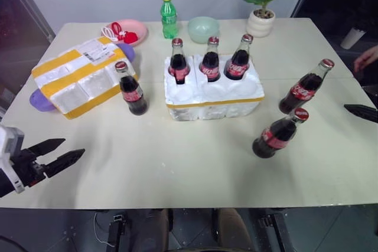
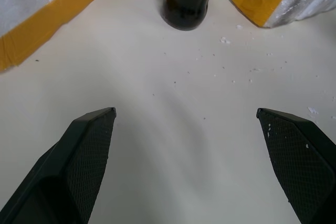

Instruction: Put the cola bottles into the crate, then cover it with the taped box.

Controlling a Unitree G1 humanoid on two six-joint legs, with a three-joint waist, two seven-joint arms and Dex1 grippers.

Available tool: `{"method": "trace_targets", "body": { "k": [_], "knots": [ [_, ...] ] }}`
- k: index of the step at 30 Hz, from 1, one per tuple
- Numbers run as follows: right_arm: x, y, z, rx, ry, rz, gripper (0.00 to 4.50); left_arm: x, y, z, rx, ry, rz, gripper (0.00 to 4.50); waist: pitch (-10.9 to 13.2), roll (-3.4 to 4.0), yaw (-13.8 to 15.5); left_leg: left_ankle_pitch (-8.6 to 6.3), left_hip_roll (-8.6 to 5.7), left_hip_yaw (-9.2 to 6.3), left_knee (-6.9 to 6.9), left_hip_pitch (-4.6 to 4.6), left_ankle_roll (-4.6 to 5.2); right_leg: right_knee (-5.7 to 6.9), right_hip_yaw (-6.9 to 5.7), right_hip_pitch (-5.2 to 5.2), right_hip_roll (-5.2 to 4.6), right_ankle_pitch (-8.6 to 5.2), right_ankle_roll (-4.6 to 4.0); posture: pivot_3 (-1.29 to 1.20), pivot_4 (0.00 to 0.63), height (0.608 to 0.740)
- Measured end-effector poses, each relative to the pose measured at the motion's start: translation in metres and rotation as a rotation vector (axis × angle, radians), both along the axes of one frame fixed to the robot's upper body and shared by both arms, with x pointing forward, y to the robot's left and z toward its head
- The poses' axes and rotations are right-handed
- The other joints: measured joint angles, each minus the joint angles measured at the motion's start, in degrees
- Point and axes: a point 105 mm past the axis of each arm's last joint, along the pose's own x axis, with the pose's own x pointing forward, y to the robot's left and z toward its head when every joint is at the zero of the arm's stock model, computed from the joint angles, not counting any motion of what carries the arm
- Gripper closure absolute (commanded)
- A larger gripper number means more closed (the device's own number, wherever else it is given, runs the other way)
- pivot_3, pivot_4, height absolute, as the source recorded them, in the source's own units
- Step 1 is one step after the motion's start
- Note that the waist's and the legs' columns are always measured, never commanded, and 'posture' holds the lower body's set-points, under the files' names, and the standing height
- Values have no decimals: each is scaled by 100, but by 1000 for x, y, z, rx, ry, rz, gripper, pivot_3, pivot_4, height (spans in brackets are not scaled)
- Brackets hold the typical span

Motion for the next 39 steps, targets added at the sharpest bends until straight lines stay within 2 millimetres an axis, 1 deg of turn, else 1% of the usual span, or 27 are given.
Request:
{"method": "trace_targets", "body": {
  "k": [5,8,14,17,19,22,24,26,28,29,31,34,39],
  "knots": [
    [-1,-2,-3,0,11,-9,0,5,-4,2,-3,-13,-10,4,0,0,0,0,0,0,1,0,0,1,0,1,0,0,0,0,150,739],
    [-3,-2,-6,0,20,-15,0,11,-3,7,3,-43,8,4,0,1,0,0,0,0,2,1,0,2,0,2,0,0,0,0,150,739],
    [-4,-4,-10,4,36,-31,0,15,2,5,9,-43,38,4,0,1,-6,0,0,0,3,2,0,7,1,1,1,1,1,0,150,739],
    [-6,-4,-11,29,44,-42,0,20,1,7,0,-56,40,4,-1,1,-1,0,0,0,7,2,0,9,1,3,1,1,1,0,150,739],
    [-7,-4,-9,37,37,-44,0,26,-3,12,-9,-80,22,4,-1,1,19,0,-1,-1,10,2,0,11,1,5,1,1,1,0,150,739],
    [-13,1,-3,76,42,-24,0,37,-14,27,-42,-138,-25,4,-1,0,45,1,-1,-2,12,1,0,13,0,6,1,2,2,0,150,739],
    [-21,13,11,111,54,41,0,50,-27,42,-52,-185,-80,4,-1,7,53,1,-1,-1,17,1,0,21,0,6,1,2,4,0,150,739],
    [-30,29,30,117,44,117,0,61,-35,53,-60,-218,-119,4,-4,13,40,1,-1,-1,17,2,1,25,0,6,2,4,8,0,150,739],
    [-41,51,55,153,18,201,0,79,-46,57,-65,-225,-162,4,-6,16,21,1,0,-1,17,6,1,30,0,7,5,5,10,0,150,739],
    [-45,62,64,158,7,244,0,85,-50,57,-61,-224,-177,4,-6,15,7,1,3,-1,17,7,1,30,0,7,9,6,12,0,150,739],
    [-54,83,76,176,3,317,0,103,-57,53,-46,-222,-198,4,-7,13,8,1,3,-1,22,8,1,33,0,10,10,12,23,0,150,739],
    [-62,109,81,164,31,394,0,126,-63,44,-21,-208,-202,4,-6,10,22,1,2,-2,27,4,1,34,0,9,9,13,26,0,150,739],
    [-74,139,89,150,43,486,0,148,-74,22,-3,-170,-230,4,-3,4,46,1,2,-4,29,-3,1,33,-2,4,9,15,30,0,150,739]
  ]
}}
